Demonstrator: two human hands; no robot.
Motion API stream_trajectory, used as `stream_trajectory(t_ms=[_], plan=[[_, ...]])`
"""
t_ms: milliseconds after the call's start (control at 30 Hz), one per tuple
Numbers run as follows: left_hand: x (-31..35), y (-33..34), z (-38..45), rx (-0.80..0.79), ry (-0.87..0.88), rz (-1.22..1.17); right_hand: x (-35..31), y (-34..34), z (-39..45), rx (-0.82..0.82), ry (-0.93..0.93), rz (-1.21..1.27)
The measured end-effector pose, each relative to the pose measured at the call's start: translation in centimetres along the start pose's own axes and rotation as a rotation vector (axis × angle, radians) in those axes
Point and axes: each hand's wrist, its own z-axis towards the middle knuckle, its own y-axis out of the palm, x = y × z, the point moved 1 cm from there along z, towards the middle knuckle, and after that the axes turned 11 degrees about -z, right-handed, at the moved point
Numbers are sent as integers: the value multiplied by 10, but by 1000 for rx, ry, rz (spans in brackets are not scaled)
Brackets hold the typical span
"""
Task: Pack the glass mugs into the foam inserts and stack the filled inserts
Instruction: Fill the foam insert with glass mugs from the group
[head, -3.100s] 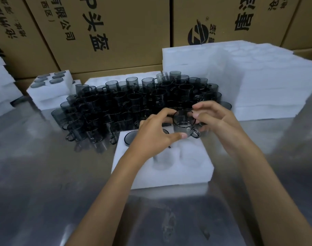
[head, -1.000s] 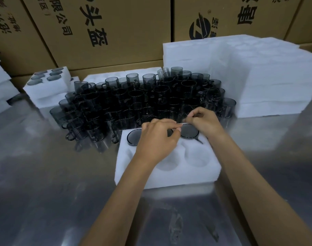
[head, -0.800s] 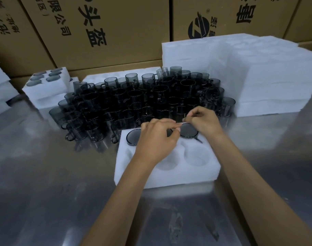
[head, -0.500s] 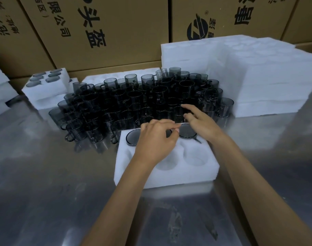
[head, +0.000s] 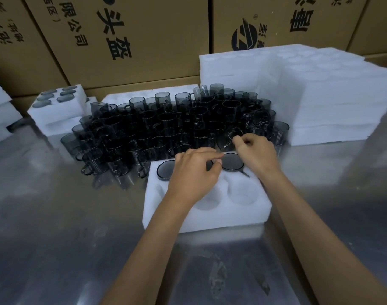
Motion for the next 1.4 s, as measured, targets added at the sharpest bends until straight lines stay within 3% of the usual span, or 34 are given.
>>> stream_trajectory(t_ms=[100, 233, 467, 567, 700, 833, 933, 1100, 1400], plan=[[0, -3, 0, 86, -35, -169, -10, -7, -7, 121, -70, 1], [-4, -4, 0, 196, -67, -274, -25, -15, -18, 131, -239, 62], [-2, -6, -4, 169, 46, -248, -34, -26, -45, 198, -474, 128], [3, -8, -7, 142, 85, -227, -36, -28, -55, 108, -513, 266], [10, -12, -8, 153, 101, -246, -39, -34, -58, -65, -466, 560], [14, -15, -9, 88, -8, -245, -32, -47, -58, -193, -229, 868], [16, -17, -11, -22, -40, -215, -28, -56, -60, -226, -167, 761], [16, -23, -16, -257, -121, -225, -23, -60, -67, -279, -246, 533], [22, -22, -23, -260, -81, -169, -14, -49, -68, -253, -189, 574]])
